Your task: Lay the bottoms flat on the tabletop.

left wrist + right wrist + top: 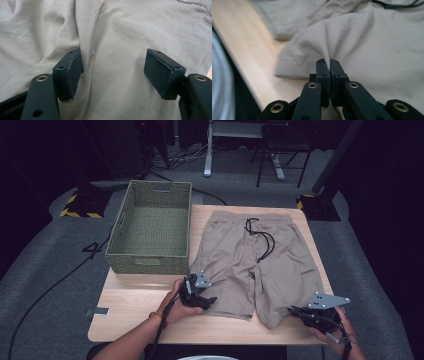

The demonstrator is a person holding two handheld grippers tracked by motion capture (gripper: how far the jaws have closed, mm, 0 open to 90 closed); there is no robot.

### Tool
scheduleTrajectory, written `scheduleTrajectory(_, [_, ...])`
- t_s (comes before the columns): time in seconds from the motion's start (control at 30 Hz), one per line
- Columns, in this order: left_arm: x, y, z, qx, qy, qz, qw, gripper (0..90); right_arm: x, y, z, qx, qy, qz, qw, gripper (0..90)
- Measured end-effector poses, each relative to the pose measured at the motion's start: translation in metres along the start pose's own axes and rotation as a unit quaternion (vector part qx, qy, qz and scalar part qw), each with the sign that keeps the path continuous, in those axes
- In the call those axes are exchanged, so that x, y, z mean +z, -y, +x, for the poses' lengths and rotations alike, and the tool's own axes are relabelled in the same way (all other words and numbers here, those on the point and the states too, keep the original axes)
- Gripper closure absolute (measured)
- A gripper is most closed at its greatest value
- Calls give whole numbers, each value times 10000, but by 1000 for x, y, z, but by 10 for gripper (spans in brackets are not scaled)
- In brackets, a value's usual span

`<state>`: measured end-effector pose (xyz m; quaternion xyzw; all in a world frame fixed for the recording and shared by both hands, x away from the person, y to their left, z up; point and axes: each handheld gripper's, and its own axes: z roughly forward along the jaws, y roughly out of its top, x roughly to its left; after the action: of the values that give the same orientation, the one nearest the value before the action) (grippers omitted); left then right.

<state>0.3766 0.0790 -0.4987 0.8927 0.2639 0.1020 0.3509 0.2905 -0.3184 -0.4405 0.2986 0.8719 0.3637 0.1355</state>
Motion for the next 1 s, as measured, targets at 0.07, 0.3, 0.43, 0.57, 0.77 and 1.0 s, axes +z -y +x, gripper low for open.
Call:
scheduleTrajectory(0.07, [-1, 0, 0, -5, -6, 19, 10000, 314, -4, -3, 7, -148, -312, 94, 9994, 673])
scheduleTrajectory(0.3, [-6, 5, -2, 44, 65, 70, 9999, 314, -4, 6, -19, 500, 1010, -168, 9935, 427])
scheduleTrajectory(0.43, [-11, 9, -4, 120, 117, 89, 9998, 313, 6, 27, -52, 1112, 1749, -32, 9783, 458])
scheduleTrajectory(0.57, [-14, 11, -7, 157, 163, 129, 9997, 312, 20, 47, -71, 1486, 1812, 363, 9715, 474])
scheduleTrajectory(0.77, [-22, 18, -16, 239, 263, 243, 9991, 310, 9, 62, -82, 1870, 1891, 396, 9632, 461])
scheduleTrajectory(1.0, [-36, 18, -39, 517, 440, 268, 9973, 260, -5, 61, -81, 1815, 2132, 454, 9589, 420])
